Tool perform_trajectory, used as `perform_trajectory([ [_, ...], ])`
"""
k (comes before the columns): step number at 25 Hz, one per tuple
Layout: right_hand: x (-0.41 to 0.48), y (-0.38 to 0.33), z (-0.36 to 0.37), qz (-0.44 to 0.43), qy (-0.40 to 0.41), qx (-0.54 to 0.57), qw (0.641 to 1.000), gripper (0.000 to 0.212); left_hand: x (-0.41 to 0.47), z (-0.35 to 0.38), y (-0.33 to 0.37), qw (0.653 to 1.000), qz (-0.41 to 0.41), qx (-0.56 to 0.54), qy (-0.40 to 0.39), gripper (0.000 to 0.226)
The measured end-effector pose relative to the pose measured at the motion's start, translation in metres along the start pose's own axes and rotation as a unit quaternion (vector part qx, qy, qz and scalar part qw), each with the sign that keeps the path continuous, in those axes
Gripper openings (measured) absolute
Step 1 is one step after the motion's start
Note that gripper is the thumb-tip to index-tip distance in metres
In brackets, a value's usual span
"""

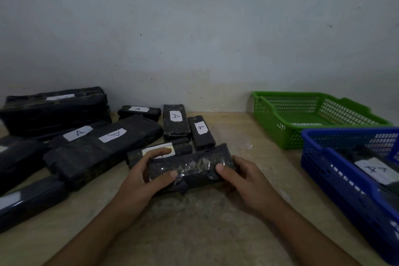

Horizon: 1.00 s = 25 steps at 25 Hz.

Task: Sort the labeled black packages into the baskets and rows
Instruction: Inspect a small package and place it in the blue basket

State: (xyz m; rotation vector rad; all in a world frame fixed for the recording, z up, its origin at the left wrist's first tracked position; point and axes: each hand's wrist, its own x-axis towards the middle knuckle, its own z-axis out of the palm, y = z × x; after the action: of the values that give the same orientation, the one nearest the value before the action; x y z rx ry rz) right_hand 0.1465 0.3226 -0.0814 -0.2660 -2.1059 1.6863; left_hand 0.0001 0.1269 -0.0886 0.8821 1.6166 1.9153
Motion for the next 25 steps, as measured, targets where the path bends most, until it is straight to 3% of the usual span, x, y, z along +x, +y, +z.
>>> perform_trajectory([
  [2,-0.001,0.0,0.001,0.012,-0.004,-0.023,1.0,0.039,0.0,-0.003,0.001,0.999,-0.006,-0.031,-0.004,0.07],
  [6,0.002,0.004,-0.003,0.016,-0.014,0.06,0.998,0.05,0.0,0.001,0.0,0.998,0.02,0.06,0.012,0.041],
  [9,0.003,0.004,-0.003,0.009,-0.014,0.065,0.998,0.047,0.0,0.005,0.0,0.996,0.015,0.092,0.016,0.042],
  [11,0.003,0.002,-0.001,-0.001,-0.002,0.047,0.999,0.04,0.0,0.005,0.0,0.998,0.002,0.058,0.013,0.051],
  [14,0.005,0.003,0.001,0.005,0.027,0.044,0.999,0.032,0.003,0.003,-0.002,0.997,-0.041,-0.067,-0.018,0.082],
  [16,0.006,0.003,-0.001,0.01,0.045,0.04,0.998,0.03,0.004,0.003,-0.004,0.993,-0.052,-0.108,-0.021,0.07],
  [19,0.004,0.002,-0.002,0.029,0.033,0.06,0.997,0.031,0.006,0.007,-0.003,0.996,-0.049,-0.07,0.025,0.037],
  [25,0.008,0.002,0.0,0.082,0.028,0.134,0.987,0.026,0.007,0.004,-0.002,0.997,-0.027,-0.03,0.068,0.032],
])
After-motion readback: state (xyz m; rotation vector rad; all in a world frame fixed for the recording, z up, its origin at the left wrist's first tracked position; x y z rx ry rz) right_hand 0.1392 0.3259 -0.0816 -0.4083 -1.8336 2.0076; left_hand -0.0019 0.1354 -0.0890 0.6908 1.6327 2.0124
